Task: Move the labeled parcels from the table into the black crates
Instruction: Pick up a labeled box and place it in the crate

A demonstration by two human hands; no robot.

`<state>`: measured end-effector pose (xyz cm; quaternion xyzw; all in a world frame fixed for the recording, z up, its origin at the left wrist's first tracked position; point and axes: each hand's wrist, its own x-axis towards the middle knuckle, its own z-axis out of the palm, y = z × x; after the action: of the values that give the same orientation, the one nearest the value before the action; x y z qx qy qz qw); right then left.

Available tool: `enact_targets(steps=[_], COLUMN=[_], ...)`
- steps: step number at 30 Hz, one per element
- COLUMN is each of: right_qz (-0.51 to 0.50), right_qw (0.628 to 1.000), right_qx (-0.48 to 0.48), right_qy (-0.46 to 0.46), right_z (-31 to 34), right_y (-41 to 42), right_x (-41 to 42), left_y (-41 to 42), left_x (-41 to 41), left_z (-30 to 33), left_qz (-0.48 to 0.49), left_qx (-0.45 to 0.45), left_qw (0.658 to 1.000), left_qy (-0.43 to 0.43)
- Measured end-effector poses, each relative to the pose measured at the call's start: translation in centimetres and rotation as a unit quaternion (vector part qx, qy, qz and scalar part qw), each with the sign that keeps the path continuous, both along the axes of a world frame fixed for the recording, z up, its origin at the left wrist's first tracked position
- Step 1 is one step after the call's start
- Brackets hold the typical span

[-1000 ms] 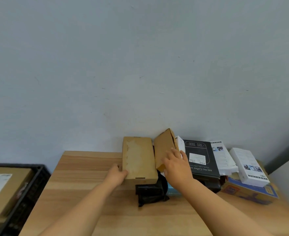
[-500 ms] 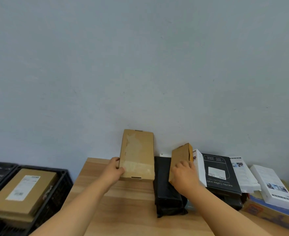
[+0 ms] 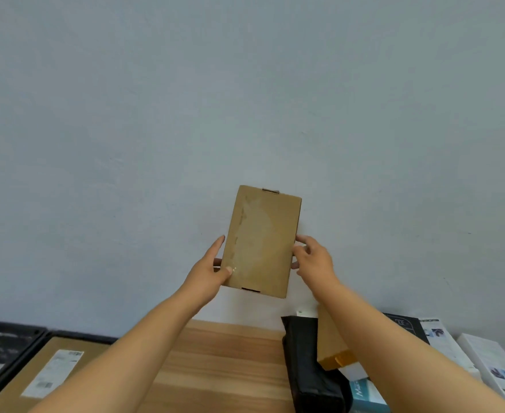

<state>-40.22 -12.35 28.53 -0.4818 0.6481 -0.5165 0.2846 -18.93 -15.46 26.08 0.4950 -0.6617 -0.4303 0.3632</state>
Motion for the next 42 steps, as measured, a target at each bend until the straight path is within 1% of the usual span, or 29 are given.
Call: enact_targets(steps=[2,4,6,10,14,17,22,25,28,31,35,38,42], right_qz=[0.002,0.010,0.021,0.044,0.055,0.054,0.061,0.070,0.081,0.085,0.083,0.090,0.093], right_qw=[1.000,0.999,0.999,0.997,0.994,0.993,0.988,0.987,0.987,0.988,0.991,0.992,0.991], right_qx=[-0.019,-0.033,-0.043,-0.065,-0.082,-0.078,-0.057,-0.049,-0.037,-0.021,0.003,-0.003,-0.028], right_qy=[-0.001,0.001,-0.011,-0.023,-0.039,-0.064,-0.128,-0.139,-0.132,-0.129,-0.101,-0.085,-0.095], right_z=[1.6,3.1,4.4,6.1,6.9,7.2,7.3,7.1,6.9,6.6,6.4,5.8,5.3], right_y=[-0.1,0.0,0.2,0.9,1.5,1.7,2.2,2.6,3.2,3.7,4.0,4.1,4.4], right_x=[0.4,0.6,0.9,1.5,1.8,1.9,1.9,2.0,2.2,2.4,2.3,1.8,1.5], left_y=[-0.3,-0.8,-1.3,-1.3,-1.2,-0.9,-0.4,-0.1,0.3,0.6,0.9,0.9,0.9], left_x=[0.2,0.4,0.6,1.1,1.8,2.0,2.2,2.5,2.5,2.3,2.1,2.0,1.8], left_z=[1.5,2.9,4.4,7.2,8.5,9.2,9.7,9.9,10.0,10.0,9.5,9.1,8.5], left_qz=[0.006,0.040,0.056,0.025,0.028,0.037,0.027,0.017,-0.009,-0.008,-0.023,-0.040,-0.050], left_qx=[-0.031,-0.076,-0.090,-0.051,-0.029,-0.010,0.055,0.064,0.052,0.047,0.017,-0.010,-0.049], left_qw=[0.999,0.996,0.994,0.997,0.996,0.994,0.968,0.957,0.965,0.971,0.977,0.977,0.982], left_qy=[0.009,-0.009,-0.001,0.051,0.082,0.104,0.242,0.282,0.255,0.234,0.213,0.209,0.178])
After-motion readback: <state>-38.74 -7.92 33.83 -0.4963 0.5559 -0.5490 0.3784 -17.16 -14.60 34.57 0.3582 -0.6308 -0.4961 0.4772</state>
